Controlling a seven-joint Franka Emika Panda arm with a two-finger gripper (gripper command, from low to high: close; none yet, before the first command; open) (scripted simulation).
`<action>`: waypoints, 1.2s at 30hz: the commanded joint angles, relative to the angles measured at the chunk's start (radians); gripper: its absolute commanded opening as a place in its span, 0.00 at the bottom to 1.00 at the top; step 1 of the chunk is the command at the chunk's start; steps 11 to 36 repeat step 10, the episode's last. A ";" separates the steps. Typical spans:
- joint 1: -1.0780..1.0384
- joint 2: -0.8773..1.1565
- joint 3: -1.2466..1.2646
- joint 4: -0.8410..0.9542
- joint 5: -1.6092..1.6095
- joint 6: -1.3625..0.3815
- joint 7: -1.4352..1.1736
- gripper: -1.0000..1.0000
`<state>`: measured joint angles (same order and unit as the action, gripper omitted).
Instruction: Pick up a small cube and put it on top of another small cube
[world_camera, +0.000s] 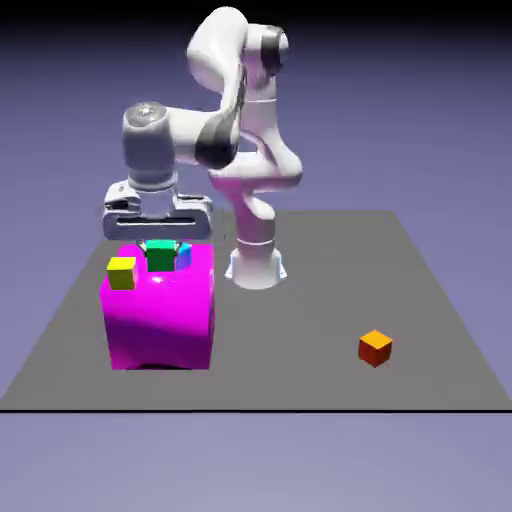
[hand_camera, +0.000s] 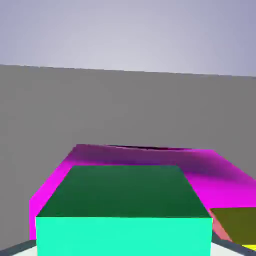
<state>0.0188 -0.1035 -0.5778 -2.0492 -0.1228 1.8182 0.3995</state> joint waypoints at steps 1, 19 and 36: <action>0.007 -0.002 -0.008 0.007 -0.003 -0.008 -0.002 0.00; 0.000 0.029 -0.017 -0.102 0.006 0.128 -0.010 1.00; 0.000 0.029 -0.017 -0.102 0.006 0.128 -0.010 1.00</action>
